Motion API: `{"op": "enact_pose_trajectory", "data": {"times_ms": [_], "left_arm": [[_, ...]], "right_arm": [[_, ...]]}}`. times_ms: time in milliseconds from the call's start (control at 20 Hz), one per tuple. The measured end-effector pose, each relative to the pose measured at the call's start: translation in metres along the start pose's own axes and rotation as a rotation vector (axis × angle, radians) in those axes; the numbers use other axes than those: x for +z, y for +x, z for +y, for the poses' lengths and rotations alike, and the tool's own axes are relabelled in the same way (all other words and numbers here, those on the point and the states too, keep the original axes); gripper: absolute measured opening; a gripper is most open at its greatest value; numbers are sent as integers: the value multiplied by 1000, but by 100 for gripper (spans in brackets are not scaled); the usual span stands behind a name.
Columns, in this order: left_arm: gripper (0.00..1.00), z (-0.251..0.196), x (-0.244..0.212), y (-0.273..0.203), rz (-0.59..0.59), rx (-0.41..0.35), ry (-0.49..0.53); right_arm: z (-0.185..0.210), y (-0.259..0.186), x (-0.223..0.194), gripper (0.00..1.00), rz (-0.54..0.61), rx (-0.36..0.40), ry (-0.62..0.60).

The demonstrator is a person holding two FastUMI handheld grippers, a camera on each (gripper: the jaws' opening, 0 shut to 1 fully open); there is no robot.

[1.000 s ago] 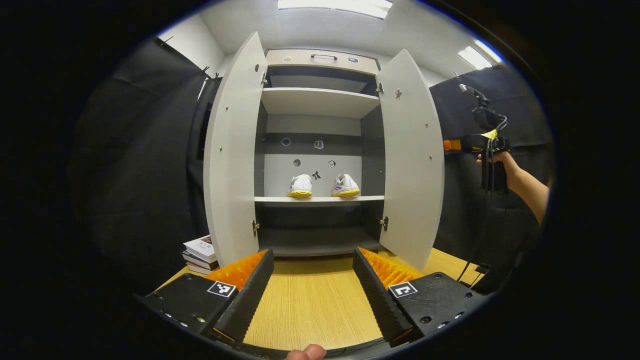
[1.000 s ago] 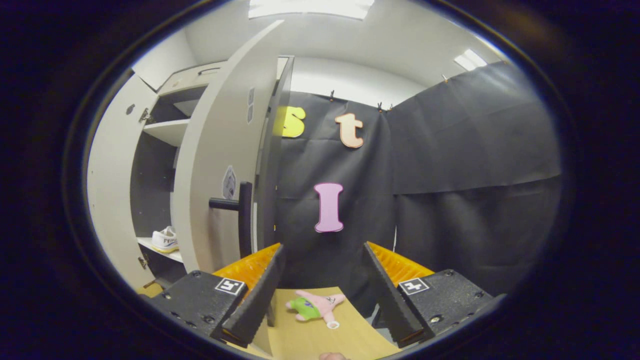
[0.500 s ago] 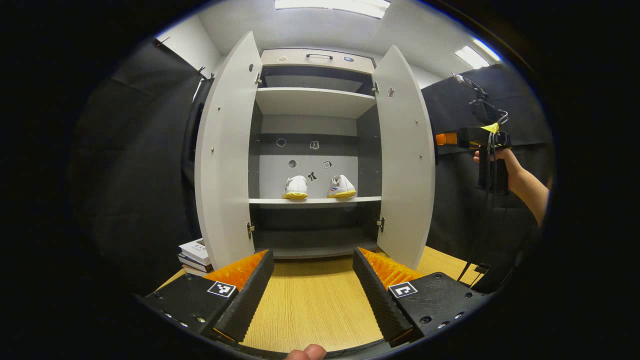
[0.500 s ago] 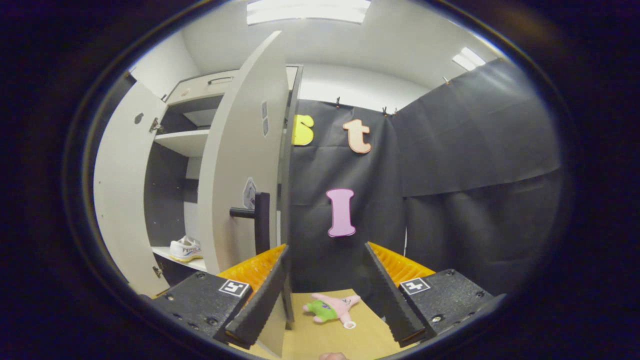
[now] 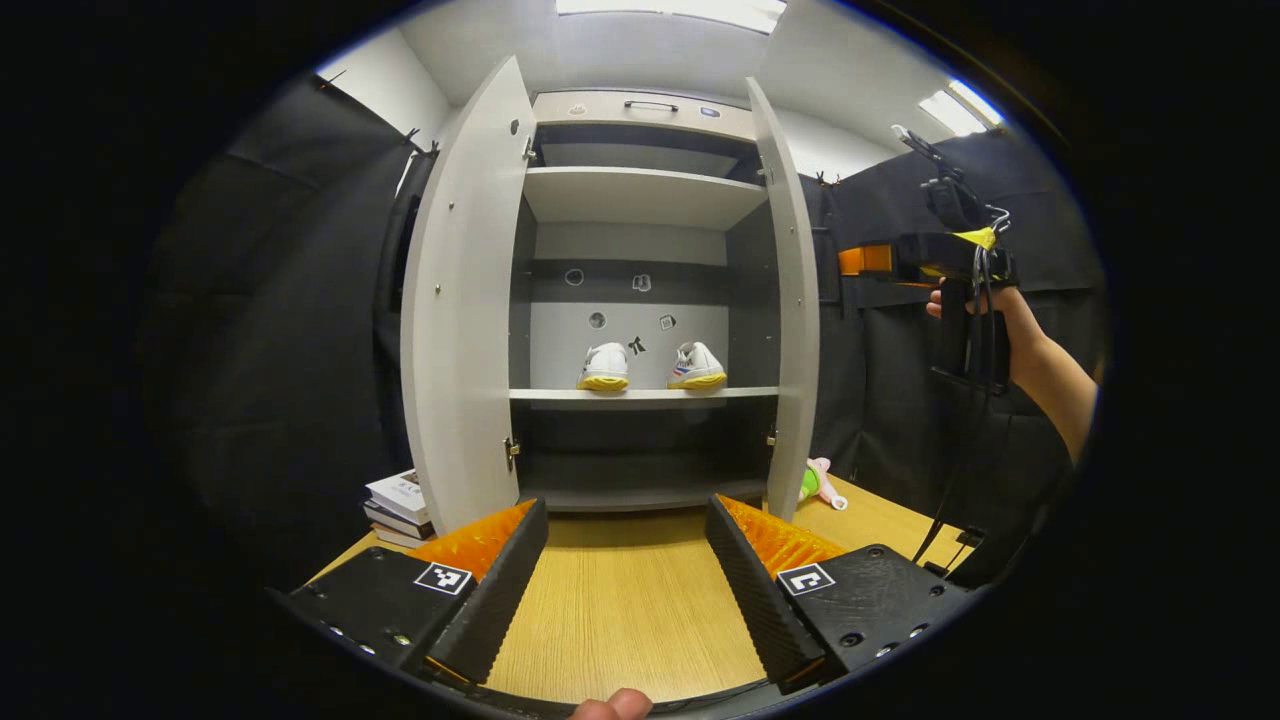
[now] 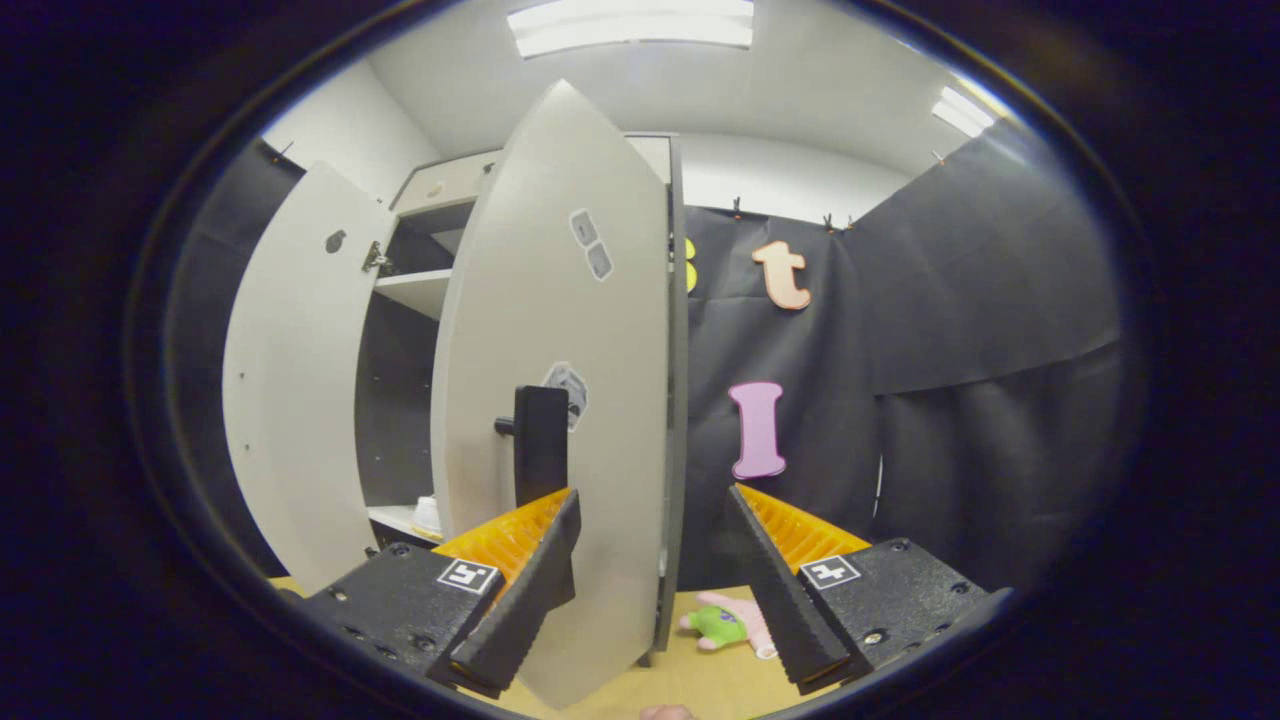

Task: Grab one shoe with the right hand and put it into the shoe cabinet, grab the other shoe with the left hand and put it into the shoe cabinet; then close the right door with the right hand and the left door with the left hand.

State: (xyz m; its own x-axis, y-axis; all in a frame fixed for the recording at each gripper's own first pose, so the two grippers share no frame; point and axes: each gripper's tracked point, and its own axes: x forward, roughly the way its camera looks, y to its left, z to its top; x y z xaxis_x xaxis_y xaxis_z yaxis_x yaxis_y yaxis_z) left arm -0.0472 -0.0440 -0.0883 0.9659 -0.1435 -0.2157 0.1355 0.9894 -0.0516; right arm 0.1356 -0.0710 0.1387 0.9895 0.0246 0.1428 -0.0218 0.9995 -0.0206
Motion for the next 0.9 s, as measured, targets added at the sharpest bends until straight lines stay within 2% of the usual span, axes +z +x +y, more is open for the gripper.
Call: {"op": "enact_pose_trajectory", "data": {"times_ms": [50, 100, 200, 450, 500, 550, 600, 650, 800, 900], "left_arm": [[95, 5, -1, -1, 1, 12, -2], [95, 8, -2, -1, 2, 24, -4], [95, 18, -2, -4, 2, 52, -8], [95, 51, -8, -14, 12, 134, -32], [95, 60, -9, -16, 17, 156, -37], [95, 71, -11, -18, 23, 183, -43], [95, 84, -12, -21, 29, 210, -51], [95, 98, -11, -26, 29, 237, -62], [95, 157, -1, -36, 7, 353, -52], [95, 196, 14, -36, -17, 426, -40]], "right_arm": [[13, 4, 2, 89, -8, 26, 14], [28, 7, 3, 95, -9, 61, 29], [54, 18, 7, 95, -21, 108, 43], [81, 37, 14, 97, -43, 114, -9], [84, 34, 17, 93, -51, 120, -4], [88, 29, 18, 97, -57, 136, 10], [90, 21, 15, 94, -54, 153, 19], [93, 10, 11, 97, -47, 175, 29], [97, -33, -13, 96, -44, 227, 64], [83, -56, -38, 97, -68, 165, 44]]}}
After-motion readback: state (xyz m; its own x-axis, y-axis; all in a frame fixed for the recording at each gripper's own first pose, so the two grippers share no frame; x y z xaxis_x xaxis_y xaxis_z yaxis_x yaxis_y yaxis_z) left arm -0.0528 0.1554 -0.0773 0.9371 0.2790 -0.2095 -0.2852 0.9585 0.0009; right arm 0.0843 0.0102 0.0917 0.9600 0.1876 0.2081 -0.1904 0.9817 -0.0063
